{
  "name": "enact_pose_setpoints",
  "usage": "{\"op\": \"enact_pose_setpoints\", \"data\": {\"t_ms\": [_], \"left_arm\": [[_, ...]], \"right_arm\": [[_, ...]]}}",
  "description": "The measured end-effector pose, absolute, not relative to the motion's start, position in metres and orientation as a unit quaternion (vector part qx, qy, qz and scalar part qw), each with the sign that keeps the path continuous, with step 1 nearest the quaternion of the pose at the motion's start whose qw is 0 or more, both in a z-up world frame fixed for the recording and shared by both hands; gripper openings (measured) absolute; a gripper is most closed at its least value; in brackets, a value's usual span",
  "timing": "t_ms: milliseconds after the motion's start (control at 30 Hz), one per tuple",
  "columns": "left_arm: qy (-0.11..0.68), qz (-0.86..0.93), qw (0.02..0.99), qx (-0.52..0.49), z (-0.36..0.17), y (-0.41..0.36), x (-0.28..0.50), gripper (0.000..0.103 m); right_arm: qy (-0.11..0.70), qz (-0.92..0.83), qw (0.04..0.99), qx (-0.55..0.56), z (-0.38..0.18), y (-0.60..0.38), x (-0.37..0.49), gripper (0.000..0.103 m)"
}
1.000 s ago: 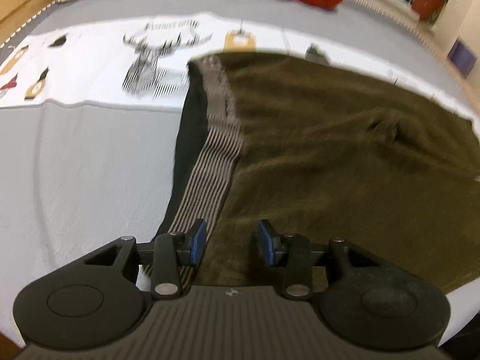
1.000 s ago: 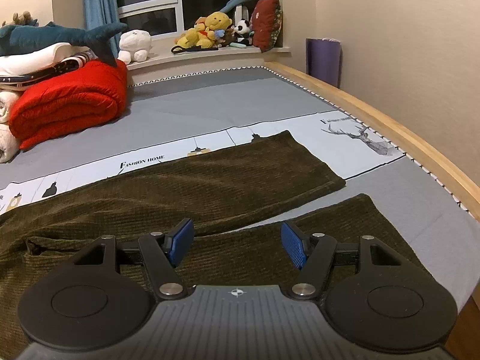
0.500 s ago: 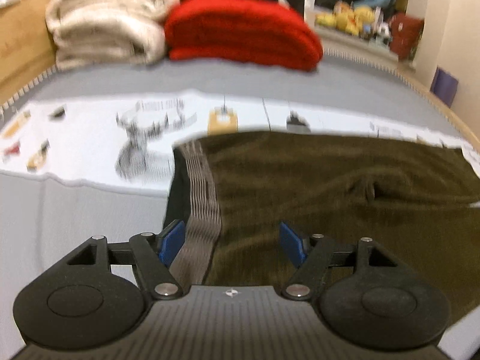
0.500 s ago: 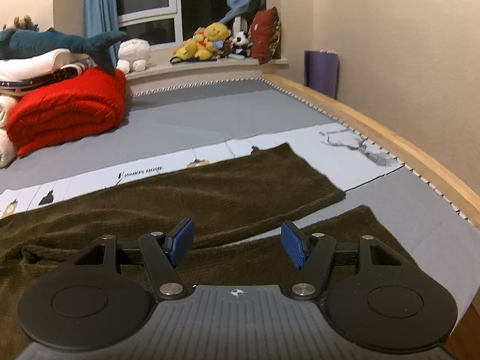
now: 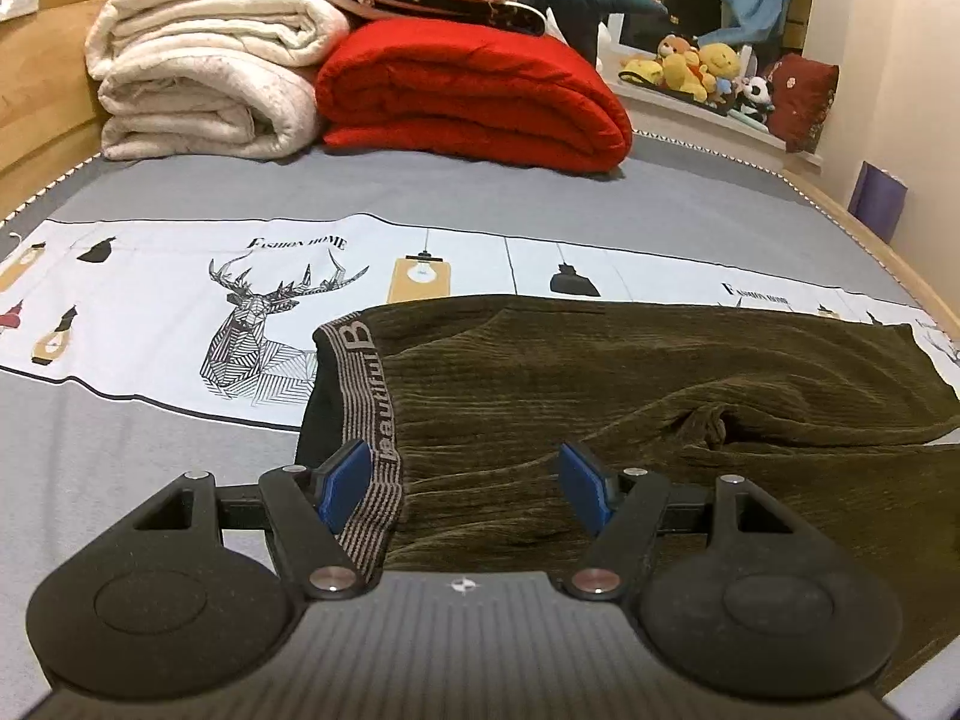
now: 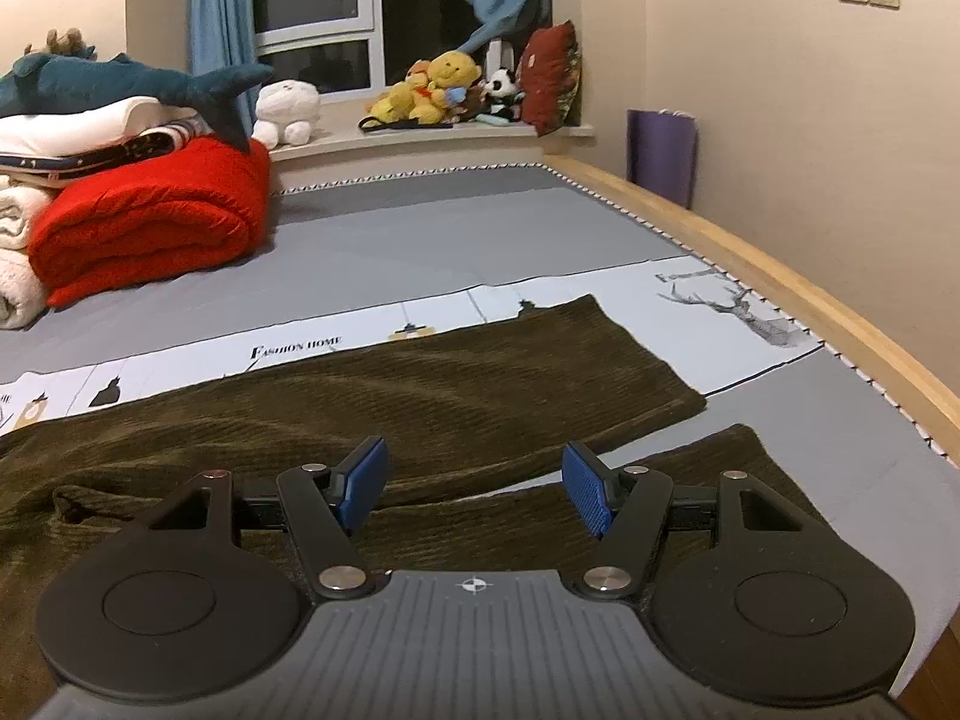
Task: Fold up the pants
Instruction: 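Release the waistband with the left tool and lift both tools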
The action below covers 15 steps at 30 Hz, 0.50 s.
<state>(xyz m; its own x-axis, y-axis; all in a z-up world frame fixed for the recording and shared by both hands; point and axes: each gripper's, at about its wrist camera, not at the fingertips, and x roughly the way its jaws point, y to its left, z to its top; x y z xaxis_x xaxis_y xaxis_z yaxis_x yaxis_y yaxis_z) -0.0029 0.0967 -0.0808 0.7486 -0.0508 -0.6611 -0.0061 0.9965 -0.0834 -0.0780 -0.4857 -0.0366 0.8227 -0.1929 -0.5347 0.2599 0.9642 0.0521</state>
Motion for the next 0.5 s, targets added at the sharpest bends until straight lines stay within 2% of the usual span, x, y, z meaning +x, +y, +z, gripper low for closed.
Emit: {"op": "enact_pose_setpoints", "data": {"t_ms": [100,167,267,300,333,400,467,500], "left_arm": [[0.352,-0.005,0.935,-0.038,-0.078,0.098,-0.002,0.074],[0.353,-0.002,0.934,-0.053,-0.077,0.102,-0.002,0.069],[0.354,-0.017,0.932,-0.072,-0.072,0.107,-0.004,0.046],[0.354,-0.023,0.932,-0.072,-0.07,0.107,-0.003,0.032],[0.354,-0.025,0.932,-0.069,-0.068,0.106,-0.003,0.026],[0.359,-0.026,0.931,-0.064,-0.063,0.102,0.001,0.026],[0.364,-0.029,0.928,-0.071,-0.054,0.099,0.013,0.026],[0.366,-0.035,0.927,-0.074,-0.048,0.098,0.023,0.026]], "right_arm": [[0.276,-0.125,0.951,0.052,-0.037,-0.484,-0.077,0.065],[0.278,-0.13,0.95,0.052,-0.037,-0.484,-0.077,0.065],[0.278,-0.135,0.949,0.06,-0.036,-0.485,-0.076,0.062],[0.277,-0.134,0.949,0.063,-0.035,-0.484,-0.076,0.058],[0.275,-0.131,0.95,0.067,-0.035,-0.484,-0.076,0.056],[0.272,-0.123,0.952,0.072,-0.034,-0.484,-0.075,0.046],[0.271,-0.113,0.953,0.072,-0.034,-0.483,-0.073,0.03],[0.27,-0.11,0.954,0.07,-0.034,-0.482,-0.072,0.027]]}}
